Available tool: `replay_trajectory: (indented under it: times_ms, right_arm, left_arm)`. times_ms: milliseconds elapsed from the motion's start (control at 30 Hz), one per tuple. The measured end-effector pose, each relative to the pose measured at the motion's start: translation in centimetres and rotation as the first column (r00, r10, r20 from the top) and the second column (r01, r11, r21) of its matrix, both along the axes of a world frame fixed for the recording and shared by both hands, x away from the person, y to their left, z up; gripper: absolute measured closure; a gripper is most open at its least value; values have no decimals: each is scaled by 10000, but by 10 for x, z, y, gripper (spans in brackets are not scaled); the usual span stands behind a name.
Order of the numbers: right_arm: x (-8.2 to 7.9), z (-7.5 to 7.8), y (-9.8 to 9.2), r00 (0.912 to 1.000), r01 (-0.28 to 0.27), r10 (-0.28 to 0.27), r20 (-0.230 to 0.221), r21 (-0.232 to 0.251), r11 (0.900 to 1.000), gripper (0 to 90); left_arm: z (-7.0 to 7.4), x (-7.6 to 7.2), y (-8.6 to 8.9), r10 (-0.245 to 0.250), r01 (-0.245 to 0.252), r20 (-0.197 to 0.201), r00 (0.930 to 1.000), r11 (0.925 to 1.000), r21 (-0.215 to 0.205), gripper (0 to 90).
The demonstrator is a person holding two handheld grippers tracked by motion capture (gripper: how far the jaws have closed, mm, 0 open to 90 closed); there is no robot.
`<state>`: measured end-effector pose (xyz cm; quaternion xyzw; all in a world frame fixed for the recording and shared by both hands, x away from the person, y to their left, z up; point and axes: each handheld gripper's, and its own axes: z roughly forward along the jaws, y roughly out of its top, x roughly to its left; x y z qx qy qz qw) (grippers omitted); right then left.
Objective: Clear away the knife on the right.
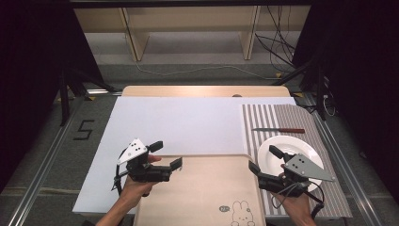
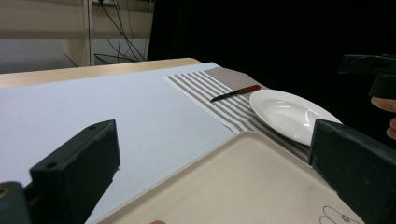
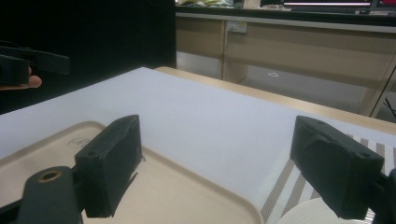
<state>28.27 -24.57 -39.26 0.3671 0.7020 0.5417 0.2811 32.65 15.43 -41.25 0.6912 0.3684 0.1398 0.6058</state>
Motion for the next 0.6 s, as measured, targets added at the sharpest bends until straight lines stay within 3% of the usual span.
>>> replay_trajectory:
  times_ms: [433,567,600]
  right_arm:
    - [2,5,-5,9999,88,-88,99,20,10000,179]
    - [5,9,-8,9997,85,-82,235,-139,9999,183]
    - [6,14,-10,9989,75,-47,458,-620,9981,186]
  left_arm:
    - [0,1,1,39,-39,-6,10000,10000,-32,20]
    - [-1,1,1,53,-53,-25,10000,10000,-3,20]
    - [-1,1,0,27,-27,-3,10000,10000,8,20]
